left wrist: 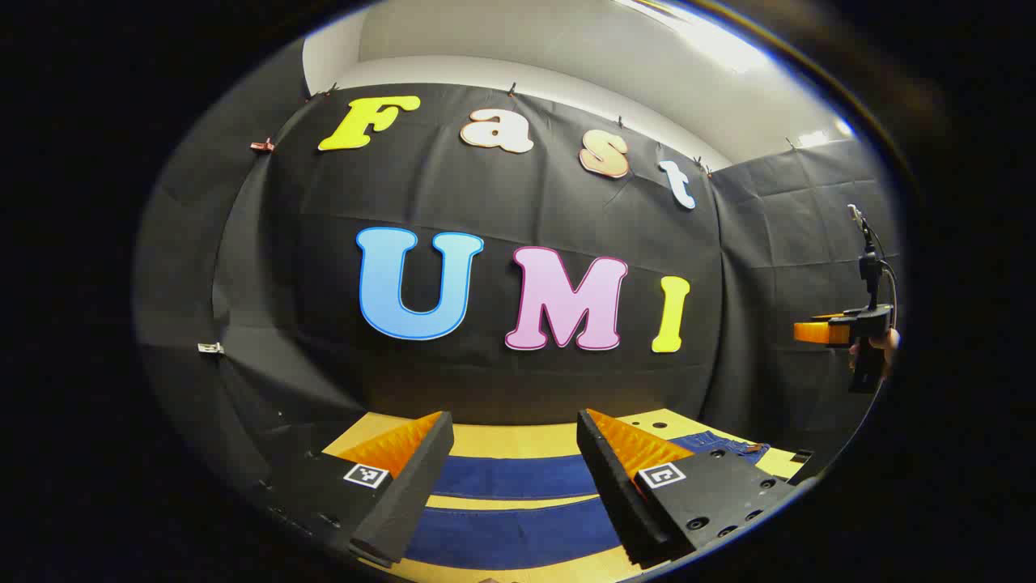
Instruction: Grasp the waist and the cuffs of the jeans and fold them to make the two legs overlap; first hold the waist and fold one-third of the jeans toward the cuffs, then hold the cuffs and fold the remaining one-third in the same direction to finish folding.
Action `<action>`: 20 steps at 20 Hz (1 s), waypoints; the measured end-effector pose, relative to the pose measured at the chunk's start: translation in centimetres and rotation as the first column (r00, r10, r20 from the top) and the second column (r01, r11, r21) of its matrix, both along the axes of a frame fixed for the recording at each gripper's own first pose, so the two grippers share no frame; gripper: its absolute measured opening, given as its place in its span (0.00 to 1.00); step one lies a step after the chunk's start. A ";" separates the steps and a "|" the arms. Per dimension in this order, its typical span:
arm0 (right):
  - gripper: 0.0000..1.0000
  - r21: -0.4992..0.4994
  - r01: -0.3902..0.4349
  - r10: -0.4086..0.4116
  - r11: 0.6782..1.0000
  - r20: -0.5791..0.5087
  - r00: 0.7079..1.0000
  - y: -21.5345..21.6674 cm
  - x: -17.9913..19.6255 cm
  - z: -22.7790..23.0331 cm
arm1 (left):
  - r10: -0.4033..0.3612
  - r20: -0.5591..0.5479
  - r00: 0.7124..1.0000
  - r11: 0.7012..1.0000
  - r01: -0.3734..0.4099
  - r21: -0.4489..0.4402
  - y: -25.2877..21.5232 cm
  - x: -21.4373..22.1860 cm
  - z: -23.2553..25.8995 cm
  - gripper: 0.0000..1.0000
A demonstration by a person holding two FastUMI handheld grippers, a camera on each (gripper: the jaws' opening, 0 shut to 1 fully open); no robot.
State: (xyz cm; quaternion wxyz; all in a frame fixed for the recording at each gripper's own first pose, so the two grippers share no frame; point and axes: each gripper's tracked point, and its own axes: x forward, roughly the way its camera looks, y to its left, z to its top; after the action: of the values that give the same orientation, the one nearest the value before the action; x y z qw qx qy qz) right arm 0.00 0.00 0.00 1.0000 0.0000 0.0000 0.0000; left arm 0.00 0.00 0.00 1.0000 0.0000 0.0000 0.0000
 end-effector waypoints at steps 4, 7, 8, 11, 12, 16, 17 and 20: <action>0.95 -0.015 0.013 -0.013 1.000 0.009 1.000 -0.2 -0.3 0.5 | -0.031 0.004 1.000 0.999 0.031 0.011 -0.7 -0.2 0.6 0.96; 0.95 -0.018 0.008 -0.008 1.000 0.008 1.000 0.2 -0.4 0.8 | -0.050 -0.001 0.999 0.999 0.050 0.007 -1.0 0.0 0.6 0.96; 0.96 -0.019 0.009 -0.009 1.000 0.016 1.000 0.4 -0.3 1.2 | -0.058 -0.010 0.998 0.998 0.058 0.004 -1.0 -0.1 0.3 0.96; 0.97 -0.026 0.011 -0.010 1.000 0.028 1.000 1.0 -0.4 1.3 | -0.060 -0.015 0.998 0.998 0.060 0.013 -0.9 -0.1 0.2 0.96; 0.96 -0.036 0.013 -0.012 0.999 0.024 1.000 1.0 -0.4 0.9 | -0.060 -0.013 0.998 0.998 0.060 0.011 -1.0 0.0 0.2 0.96; 0.95 -0.107 0.000 0.003 0.994 0.025 1.000 1.4 -0.2 0.2 | -0.060 -0.019 0.998 0.998 0.060 0.011 -0.7 0.4 0.2 0.96; 0.96 -0.144 -0.015 0.017 0.989 0.016 1.000 1.6 0.0 -0.4 | -0.067 -0.033 0.997 0.997 0.068 0.024 -0.7 0.2 -0.1 0.96; 0.96 -0.245 -0.058 0.044 0.968 -0.059 0.997 1.5 1.6 -4.0 | -0.145 -0.108 0.983 0.981 0.158 0.115 -0.4 -0.2 -2.6 0.96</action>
State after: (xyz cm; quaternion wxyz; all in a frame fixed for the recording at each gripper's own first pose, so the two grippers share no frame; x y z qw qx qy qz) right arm 1.59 1.46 -3.97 0.9916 -0.1242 0.0264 0.0257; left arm -0.23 -0.39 -2.56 0.9939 0.0619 0.0497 -0.0762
